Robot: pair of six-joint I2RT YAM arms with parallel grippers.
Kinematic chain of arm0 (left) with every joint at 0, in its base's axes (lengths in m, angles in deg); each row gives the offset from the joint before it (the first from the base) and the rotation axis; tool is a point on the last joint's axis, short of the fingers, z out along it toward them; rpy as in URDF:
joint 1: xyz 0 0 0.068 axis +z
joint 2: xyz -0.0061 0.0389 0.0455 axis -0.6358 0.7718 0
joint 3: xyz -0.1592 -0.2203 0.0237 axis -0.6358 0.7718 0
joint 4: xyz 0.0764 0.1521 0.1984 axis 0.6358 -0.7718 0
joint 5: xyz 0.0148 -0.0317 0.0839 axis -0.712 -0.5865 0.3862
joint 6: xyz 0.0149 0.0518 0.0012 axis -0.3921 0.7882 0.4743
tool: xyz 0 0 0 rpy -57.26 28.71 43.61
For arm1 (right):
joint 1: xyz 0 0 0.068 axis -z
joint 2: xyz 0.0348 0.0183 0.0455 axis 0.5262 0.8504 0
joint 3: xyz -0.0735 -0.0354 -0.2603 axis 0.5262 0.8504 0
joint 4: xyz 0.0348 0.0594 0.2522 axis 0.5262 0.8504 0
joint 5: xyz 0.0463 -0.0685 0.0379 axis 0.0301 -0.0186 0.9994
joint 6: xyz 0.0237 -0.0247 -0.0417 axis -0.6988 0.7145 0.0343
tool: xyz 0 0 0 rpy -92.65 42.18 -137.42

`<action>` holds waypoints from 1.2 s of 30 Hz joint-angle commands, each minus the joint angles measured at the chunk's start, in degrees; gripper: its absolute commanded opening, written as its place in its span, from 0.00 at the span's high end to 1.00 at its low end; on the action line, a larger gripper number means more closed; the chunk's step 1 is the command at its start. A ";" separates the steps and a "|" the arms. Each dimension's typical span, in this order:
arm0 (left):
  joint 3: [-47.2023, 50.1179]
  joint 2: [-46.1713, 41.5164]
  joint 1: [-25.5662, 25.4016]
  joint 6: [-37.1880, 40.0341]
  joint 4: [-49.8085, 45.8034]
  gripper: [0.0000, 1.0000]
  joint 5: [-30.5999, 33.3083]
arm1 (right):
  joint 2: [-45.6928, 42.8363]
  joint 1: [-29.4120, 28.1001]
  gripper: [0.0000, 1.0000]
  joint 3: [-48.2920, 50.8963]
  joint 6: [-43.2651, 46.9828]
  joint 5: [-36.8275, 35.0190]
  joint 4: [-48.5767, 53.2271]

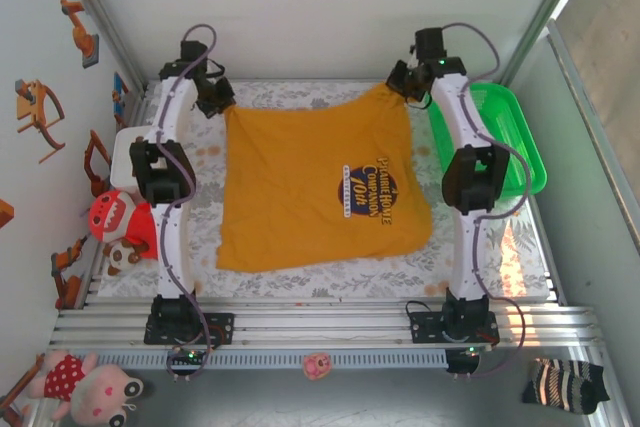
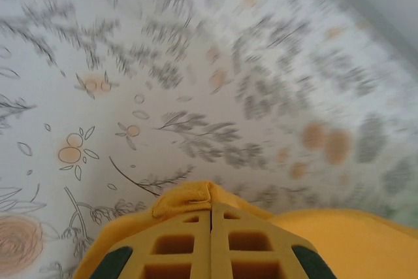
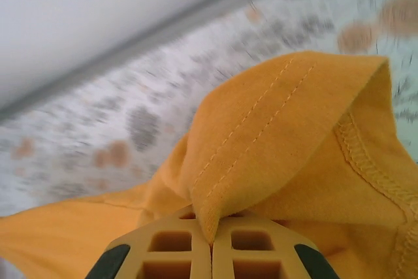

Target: Fold the inside-out t-shirt

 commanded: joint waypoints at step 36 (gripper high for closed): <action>12.12 -35.77 3.97 -12.80 18.18 1.00 -3.47 | -40.35 2.36 1.00 13.64 -2.38 5.98 -10.67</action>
